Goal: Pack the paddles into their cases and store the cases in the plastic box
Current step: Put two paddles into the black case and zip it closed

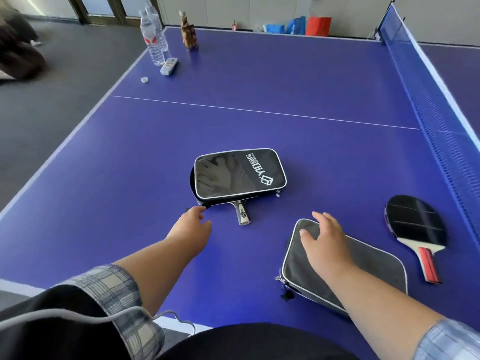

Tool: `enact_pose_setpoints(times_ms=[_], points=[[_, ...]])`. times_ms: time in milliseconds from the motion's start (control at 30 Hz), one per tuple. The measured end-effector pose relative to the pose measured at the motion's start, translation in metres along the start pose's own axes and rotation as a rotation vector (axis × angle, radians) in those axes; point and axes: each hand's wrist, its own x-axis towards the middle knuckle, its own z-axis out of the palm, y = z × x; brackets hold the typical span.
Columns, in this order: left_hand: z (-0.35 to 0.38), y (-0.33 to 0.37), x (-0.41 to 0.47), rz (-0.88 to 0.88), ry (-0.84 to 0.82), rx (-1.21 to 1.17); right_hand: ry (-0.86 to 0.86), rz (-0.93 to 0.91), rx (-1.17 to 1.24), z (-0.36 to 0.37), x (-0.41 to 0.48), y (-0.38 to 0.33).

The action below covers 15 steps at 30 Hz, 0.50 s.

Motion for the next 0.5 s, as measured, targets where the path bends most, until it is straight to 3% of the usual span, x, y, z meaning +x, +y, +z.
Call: enact_pose_setpoints(times_ms=[233,367,500], points=[[-0.038,-0.023,0.081,0.039,-0.014,-0.083,-0.003,0.127,0.052,0.029,0.09,-0.083],[-0.041,-0.006,0.115,-0.041,-0.084,-0.17,-0.002,0.251,0.163,0.044,0.137,-0.102],[-0.036,-0.004,0.135,0.006,-0.135,-0.124,-0.046,0.375,0.113,0.061,0.167,-0.111]])
